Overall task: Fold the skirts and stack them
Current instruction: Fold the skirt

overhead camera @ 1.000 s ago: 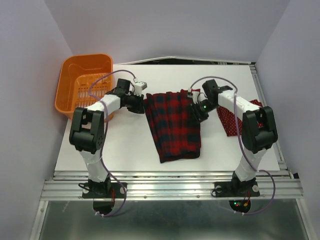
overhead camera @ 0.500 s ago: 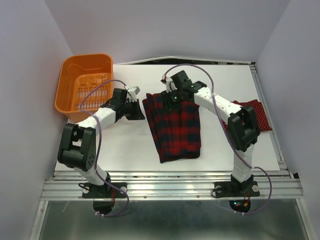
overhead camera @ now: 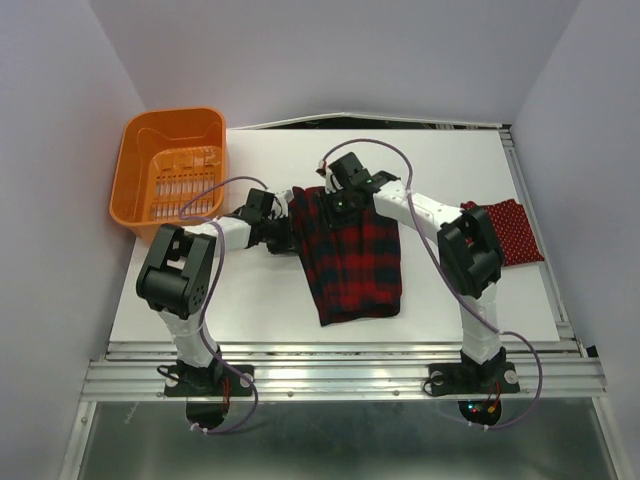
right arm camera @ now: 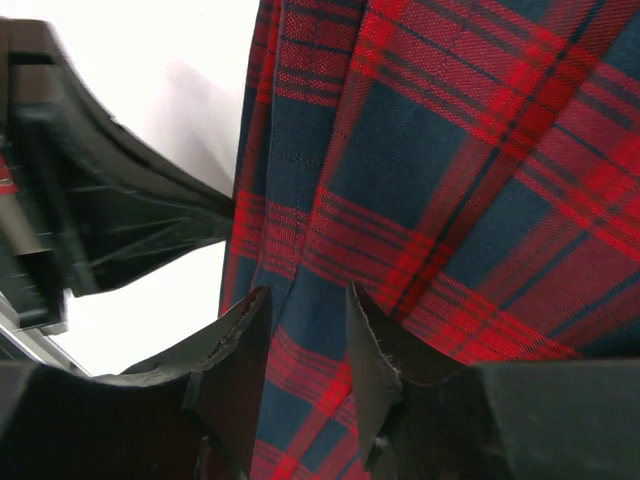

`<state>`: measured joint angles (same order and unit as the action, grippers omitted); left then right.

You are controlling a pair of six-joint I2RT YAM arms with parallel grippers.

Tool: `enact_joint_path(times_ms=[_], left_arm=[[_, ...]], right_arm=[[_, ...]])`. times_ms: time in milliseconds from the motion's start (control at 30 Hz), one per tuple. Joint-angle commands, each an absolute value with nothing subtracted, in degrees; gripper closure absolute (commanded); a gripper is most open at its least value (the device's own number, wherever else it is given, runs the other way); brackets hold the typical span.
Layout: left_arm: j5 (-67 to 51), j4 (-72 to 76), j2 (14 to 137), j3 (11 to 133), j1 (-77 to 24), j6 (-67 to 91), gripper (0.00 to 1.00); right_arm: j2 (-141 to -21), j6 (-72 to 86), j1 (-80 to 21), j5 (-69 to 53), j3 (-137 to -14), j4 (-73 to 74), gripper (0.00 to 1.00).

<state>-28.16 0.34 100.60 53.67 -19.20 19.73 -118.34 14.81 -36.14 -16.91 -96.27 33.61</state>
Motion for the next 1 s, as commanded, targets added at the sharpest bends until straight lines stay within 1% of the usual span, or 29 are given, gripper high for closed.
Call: enact_joint_path(times_ms=[0, 133, 233, 333, 567, 600, 700, 733, 800, 900, 933, 967], left_arm=[[-25.93, 0.18, 103.7, 56.69, -20.3, 20.92, 1.0], [-23.29, 0.09, 104.68, 56.61, -20.04, 21.09, 1.0], [-22.94, 0.09, 104.59, 56.51, -19.95, 21.27, 1.0], [-23.2, 0.18, 104.77, 56.95, -19.95, 21.27, 1.0], [-23.29, -1.31, 105.21, 57.04, -19.95, 21.27, 1.0], [-23.29, -1.32, 105.29, 57.04, -19.95, 21.27, 1.0], [-23.2, -1.23, 105.38, 56.87, -19.86, 21.44, 1.0], [-23.29, -1.23, 105.47, 56.87, -19.86, 21.36, 1.0], [-23.29, -1.23, 105.64, 56.87, -19.78, 21.36, 1.0], [-23.2, -1.23, 105.38, 56.6, -19.42, 21.36, 1.0], [-23.2, -1.14, 105.21, 56.25, -19.16, 21.36, 1.0], [-23.2, -1.06, 105.12, 56.08, -19.07, 21.36, 1.0]], right_arm=[[-118.91, 15.91, -38.23, -15.91, -98.17, 31.11, 0.58], [-119.7, 15.99, -40.16, -13.72, -98.17, 31.29, 0.58], [-121.11, 15.82, -41.65, -9.68, -99.13, 32.07, 0.62], [-123.57, 15.56, -42.18, -4.76, -101.59, 33.48, 0.62], [-128.58, 15.73, -42.19, -6.06, -104.68, 34.28, 0.62], [-128.76, 15.56, -42.19, -6.24, -104.76, 34.28, 0.64], [-128.85, 15.64, -42.19, -6.68, -104.94, 34.28, 0.8], [-128.24, 15.82, -42.19, -6.77, -104.94, 34.36, 0.89], [-127.53, 15.82, -42.19, -6.85, -104.94, 34.45, 0.92], [-125.43, 15.47, -42.19, -7.29, -104.77, 34.8, 0.93], [-124.98, 15.47, -42.19, -7.38, -104.24, 34.72, 0.98], [-124.46, 15.47, -42.19, -7.47, -103.98, 34.8, 0.99]])
